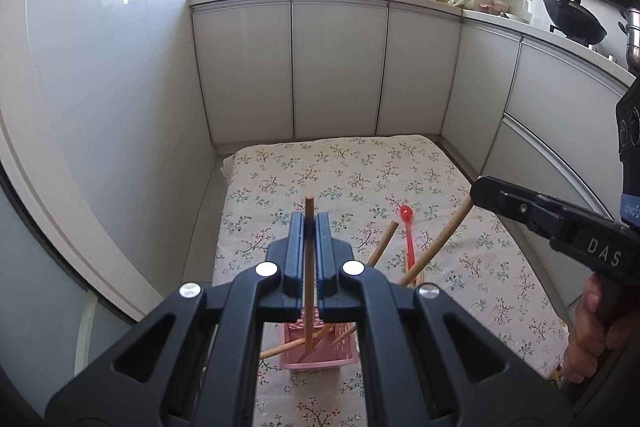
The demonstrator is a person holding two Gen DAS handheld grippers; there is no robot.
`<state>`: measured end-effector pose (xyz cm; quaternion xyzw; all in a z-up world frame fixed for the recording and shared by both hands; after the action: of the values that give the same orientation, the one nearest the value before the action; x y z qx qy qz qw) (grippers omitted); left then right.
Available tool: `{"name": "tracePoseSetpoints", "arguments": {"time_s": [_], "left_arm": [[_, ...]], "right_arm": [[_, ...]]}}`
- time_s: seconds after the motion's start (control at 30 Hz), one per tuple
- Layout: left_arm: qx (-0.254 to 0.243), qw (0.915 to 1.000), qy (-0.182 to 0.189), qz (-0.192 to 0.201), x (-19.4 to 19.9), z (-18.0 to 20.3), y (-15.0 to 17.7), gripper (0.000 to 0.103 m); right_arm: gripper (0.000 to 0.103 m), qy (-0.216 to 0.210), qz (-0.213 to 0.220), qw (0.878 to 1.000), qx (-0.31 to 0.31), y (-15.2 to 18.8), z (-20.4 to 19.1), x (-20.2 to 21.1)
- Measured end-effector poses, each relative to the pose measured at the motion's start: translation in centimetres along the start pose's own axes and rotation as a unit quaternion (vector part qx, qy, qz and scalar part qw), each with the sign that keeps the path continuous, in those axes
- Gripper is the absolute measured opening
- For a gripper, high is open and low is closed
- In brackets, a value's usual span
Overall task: Organize utensils
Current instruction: 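Carry both held chopsticks up over the pink mesh cup, then open the left tool over the cup while the right tool drops its chopstick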
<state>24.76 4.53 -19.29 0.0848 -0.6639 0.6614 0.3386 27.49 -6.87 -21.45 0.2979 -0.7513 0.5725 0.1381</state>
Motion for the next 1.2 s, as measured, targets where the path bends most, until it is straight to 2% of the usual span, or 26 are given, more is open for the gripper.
{"name": "tracePoseSetpoints", "arguments": {"time_s": [0.17, 0.23, 0.27, 0.3, 0.33, 0.4, 0.53, 0.73, 0.8, 1.0, 1.2], "left_arm": [[0.004, 0.9999, 0.007, -0.009, -0.3, 0.0, 0.3, 0.005], [0.005, 0.9999, 0.009, -0.005, -0.2, 0.1, 0.2, 0.007], [0.007, 0.9999, 0.009, -0.004, -0.1, 0.1, 0.1, 0.017], [0.009, 0.9999, 0.010, -0.003, -0.2, 0.0, -0.1, 0.028], [0.011, 0.9999, 0.013, 0.000, -0.1, 0.0, -0.2, 0.031], [0.014, 0.9998, 0.015, 0.003, 0.1, 0.0, -0.4, 0.033], [0.021, 0.9996, 0.021, 0.002, 0.2, 0.0, -0.5, 0.038], [0.032, 0.9984, 0.047, -0.002, 0.8, 0.8, -0.5, 0.055], [0.030, 0.9979, 0.058, -0.006, 1.1, 1.6, -0.4, 0.065], [0.016, 0.9943, 0.095, -0.047, 0.7, 4.6, 1.0, 0.080], [0.001, 0.9884, 0.109, -0.105, -0.8, 7.2, 3.5, 0.085]], "right_arm": [[0.008, -0.002, -0.020, 1.000, 0.005, 1.1, -0.2, -1.2], [0.012, -0.009, -0.027, 1.000, 0.008, 1.3, -0.5, -1.3], [0.012, -0.012, -0.029, 0.999, 0.007, 1.4, -0.5, -1.3], [0.018, -0.013, -0.032, 0.999, 0.005, 1.3, -0.6, -1.3], [0.029, -0.014, -0.033, 0.999, 0.003, 1.3, -0.5, -1.2], [0.036, -0.018, -0.028, 0.999, -0.003, 1.1, -0.3, -0.9], [0.039, -0.018, -0.022, 1.000, -0.010, 0.5, 0.3, -0.1], [0.049, -0.004, -0.019, 1.000, -0.015, -0.3, 1.8, 1.2], [0.053, 0.009, -0.023, 1.000, -0.017, -0.4, 2.8, 1.7], [0.071, 0.048, -0.039, 0.998, -0.033, 0.1, 6.7, 3.4], [0.083, 0.093, -0.072, 0.992, -0.045, 1.9, 10.8, 4.6]]}}
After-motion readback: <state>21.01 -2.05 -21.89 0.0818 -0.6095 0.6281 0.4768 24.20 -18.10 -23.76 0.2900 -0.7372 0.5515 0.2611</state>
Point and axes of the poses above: each gripper's, at about its wrist camera, not at the fingertips, and x roughly against the way its jaws point, z to its right, y to its underside, the point moved 8 cm from there along -x, roughly the way its jaws point, and after that the axes turned 10 degrees about y, right-handed, at the moved point
